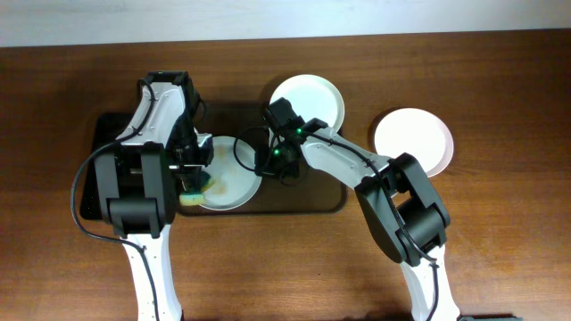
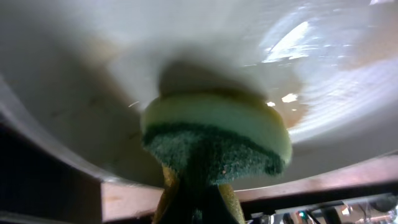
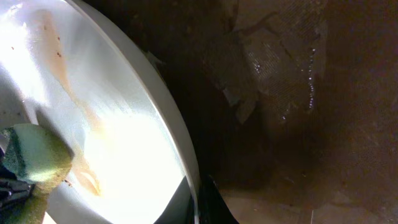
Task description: Clean dirty plates on tray and stack at the side
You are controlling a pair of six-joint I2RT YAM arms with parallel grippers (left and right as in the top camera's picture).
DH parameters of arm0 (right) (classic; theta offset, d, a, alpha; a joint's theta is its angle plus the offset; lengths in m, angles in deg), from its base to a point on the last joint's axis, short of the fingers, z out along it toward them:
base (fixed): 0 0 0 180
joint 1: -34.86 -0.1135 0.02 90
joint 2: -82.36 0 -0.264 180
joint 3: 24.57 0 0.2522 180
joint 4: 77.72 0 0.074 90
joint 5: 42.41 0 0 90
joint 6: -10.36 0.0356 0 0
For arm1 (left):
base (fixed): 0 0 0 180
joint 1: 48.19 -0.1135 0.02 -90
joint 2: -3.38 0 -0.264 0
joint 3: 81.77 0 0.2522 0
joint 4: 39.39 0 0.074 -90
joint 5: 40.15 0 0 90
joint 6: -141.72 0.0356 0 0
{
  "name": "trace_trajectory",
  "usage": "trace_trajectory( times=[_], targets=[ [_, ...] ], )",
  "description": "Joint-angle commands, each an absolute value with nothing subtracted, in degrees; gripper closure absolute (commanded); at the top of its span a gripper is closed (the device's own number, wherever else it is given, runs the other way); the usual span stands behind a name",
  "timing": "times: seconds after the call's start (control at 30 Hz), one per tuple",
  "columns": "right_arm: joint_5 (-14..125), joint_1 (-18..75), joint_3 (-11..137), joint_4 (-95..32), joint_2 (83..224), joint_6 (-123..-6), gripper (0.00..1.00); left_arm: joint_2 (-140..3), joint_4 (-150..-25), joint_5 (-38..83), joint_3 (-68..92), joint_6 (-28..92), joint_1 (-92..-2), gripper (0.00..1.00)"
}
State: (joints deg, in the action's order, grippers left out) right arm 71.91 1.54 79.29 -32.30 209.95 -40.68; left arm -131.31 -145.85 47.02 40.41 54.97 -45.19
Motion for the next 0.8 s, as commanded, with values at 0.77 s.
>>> trace_trajectory(
  times=[0.77],
  targets=[
    [69.4,2.2,78.4,-31.8,211.0,-40.8,0.96,-132.8,-114.8,13.2,52.6,51.5,-51.5,1.00]
  ],
)
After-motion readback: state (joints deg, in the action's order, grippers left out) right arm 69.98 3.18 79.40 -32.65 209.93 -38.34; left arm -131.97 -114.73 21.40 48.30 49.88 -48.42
